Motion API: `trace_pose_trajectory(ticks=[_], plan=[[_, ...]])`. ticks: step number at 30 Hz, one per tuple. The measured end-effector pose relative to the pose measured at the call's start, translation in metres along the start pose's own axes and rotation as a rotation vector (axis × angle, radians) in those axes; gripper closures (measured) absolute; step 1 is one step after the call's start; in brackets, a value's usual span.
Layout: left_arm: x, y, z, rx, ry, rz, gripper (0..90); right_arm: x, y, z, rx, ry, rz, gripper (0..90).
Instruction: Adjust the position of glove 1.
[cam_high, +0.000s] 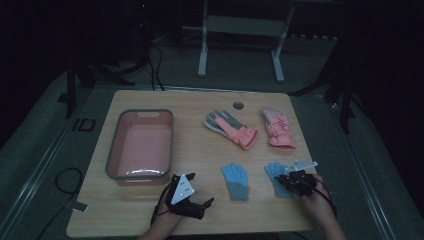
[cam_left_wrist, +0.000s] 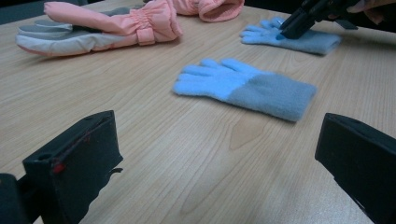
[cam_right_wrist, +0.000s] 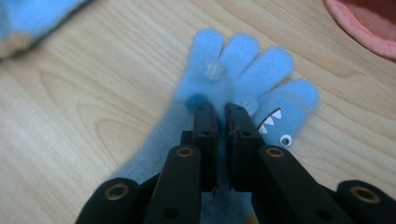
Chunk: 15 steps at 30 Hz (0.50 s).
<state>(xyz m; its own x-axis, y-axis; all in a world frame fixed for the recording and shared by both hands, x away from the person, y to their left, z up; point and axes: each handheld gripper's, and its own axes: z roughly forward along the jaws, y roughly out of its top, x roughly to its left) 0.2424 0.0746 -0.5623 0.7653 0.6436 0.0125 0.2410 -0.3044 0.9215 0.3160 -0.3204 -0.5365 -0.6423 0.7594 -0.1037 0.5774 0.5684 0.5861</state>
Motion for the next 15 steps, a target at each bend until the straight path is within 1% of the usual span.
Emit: trace_pose_trajectory(ticks=[2,4,7,9,11,14,15], plan=[[0.0,0.0,0.0,0.001,0.002,0.001,0.0,0.002,0.001,0.0,0.001,-0.018,0.054,85.4],[0.0,0.0,0.0,0.001,0.002,0.003,0.0,0.003,0.004,-0.003,0.006,-0.041,0.083,85.8],[0.0,0.0,0.0,0.001,0.003,0.004,0.0,0.007,0.015,-0.014,-0.025,-0.066,0.125,86.0],[0.0,0.0,0.0,0.001,0.002,0.004,0.0,0.01,0.027,-0.025,-0.048,-0.088,0.139,86.0],[0.0,0.0,0.0,0.001,0.002,0.002,0.0,0.012,0.037,-0.033,-0.07,-0.094,0.149,86.0],[0.0,0.0,0.0,0.001,0.002,0.005,0.0,0.02,0.055,-0.046,-0.096,-0.105,0.146,86.0],[0.0,0.0,0.0,0.001,0.002,0.005,0.0,0.023,0.06,-0.049,-0.103,-0.1,0.141,86.1]])
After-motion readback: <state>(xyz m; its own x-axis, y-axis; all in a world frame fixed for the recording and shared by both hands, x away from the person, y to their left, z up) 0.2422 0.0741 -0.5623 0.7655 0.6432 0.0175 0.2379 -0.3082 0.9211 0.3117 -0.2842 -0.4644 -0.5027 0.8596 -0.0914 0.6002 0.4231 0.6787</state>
